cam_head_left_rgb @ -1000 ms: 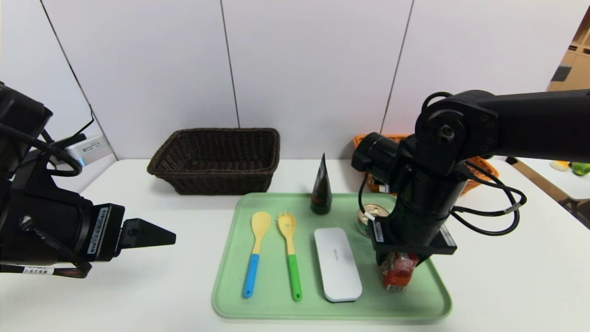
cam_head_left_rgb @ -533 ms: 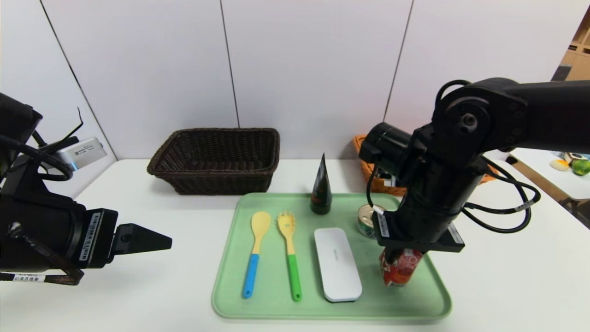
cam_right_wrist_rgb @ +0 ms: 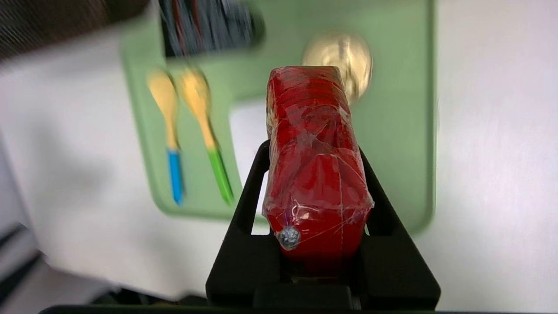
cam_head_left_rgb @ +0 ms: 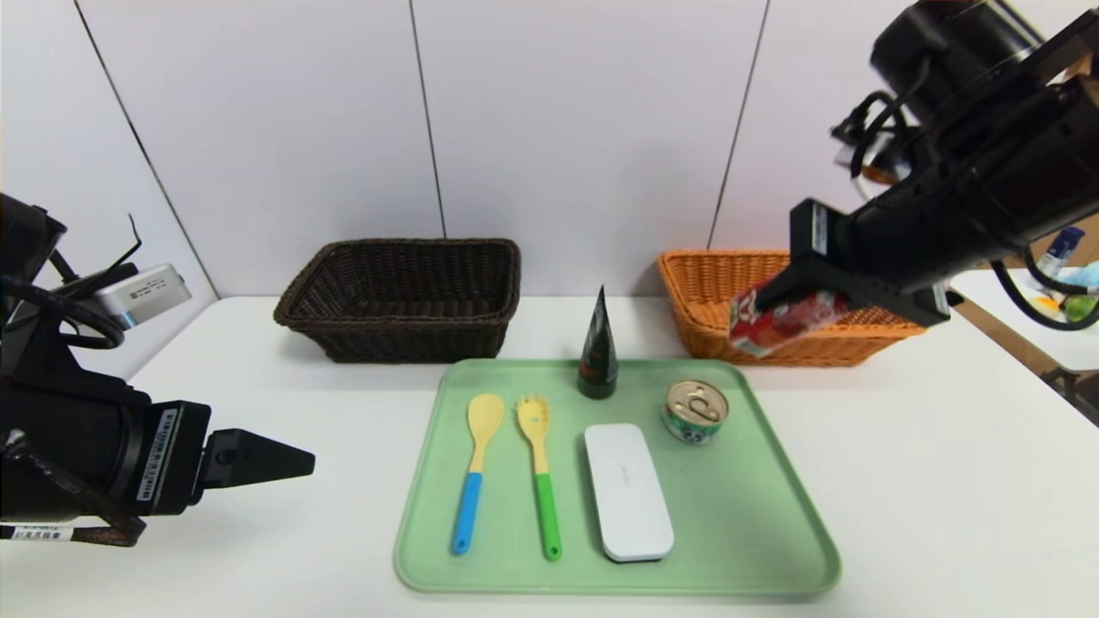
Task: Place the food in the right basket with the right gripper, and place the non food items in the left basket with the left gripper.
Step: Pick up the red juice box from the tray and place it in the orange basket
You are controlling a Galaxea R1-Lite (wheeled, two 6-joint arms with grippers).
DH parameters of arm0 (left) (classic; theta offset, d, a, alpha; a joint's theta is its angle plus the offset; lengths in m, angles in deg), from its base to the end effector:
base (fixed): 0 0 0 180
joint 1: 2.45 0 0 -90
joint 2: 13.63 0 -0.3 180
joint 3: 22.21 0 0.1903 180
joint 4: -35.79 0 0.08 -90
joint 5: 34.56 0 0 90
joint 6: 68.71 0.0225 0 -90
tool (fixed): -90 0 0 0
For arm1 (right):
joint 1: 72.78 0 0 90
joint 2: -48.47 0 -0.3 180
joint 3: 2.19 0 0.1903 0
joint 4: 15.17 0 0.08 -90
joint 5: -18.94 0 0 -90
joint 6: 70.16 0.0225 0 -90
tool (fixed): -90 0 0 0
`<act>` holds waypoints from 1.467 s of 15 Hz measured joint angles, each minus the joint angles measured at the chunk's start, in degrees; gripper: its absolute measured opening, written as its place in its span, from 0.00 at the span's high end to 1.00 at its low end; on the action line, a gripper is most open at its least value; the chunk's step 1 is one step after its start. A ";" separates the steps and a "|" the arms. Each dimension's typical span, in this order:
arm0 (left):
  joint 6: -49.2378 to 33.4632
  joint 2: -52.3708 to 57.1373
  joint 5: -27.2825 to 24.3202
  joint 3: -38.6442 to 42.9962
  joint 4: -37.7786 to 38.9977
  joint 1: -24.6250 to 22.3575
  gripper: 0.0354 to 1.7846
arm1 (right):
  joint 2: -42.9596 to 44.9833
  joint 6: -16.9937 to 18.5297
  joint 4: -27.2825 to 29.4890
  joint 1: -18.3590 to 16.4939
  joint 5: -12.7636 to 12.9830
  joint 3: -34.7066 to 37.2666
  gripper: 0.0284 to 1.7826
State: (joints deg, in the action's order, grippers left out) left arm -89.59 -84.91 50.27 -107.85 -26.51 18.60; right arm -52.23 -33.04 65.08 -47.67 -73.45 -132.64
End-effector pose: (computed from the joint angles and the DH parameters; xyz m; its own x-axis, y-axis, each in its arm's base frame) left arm 0.1455 -0.0582 0.2553 0.5903 -0.3237 -0.7394 0.1399 0.9432 -0.3013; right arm 0.2587 0.1223 0.3101 0.5578 0.3075 -0.7710 0.0644 0.9100 0.4095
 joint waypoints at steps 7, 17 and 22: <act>-0.09 0.66 0.00 0.09 -0.20 0.05 0.06 | -6.89 -3.74 -31.81 -16.63 1.34 6.45 0.79; -0.17 1.72 0.02 1.19 -0.15 -0.05 0.06 | -20.39 -6.31 -37.29 -20.78 4.12 3.83 0.79; -0.17 1.77 0.00 1.46 -0.17 -0.05 0.06 | -22.52 -7.24 -37.27 -21.20 4.17 2.40 0.48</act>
State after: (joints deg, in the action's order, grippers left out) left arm -89.76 -83.14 50.27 -106.39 -26.68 18.55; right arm -74.74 -40.28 27.81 -68.86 -69.28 -130.24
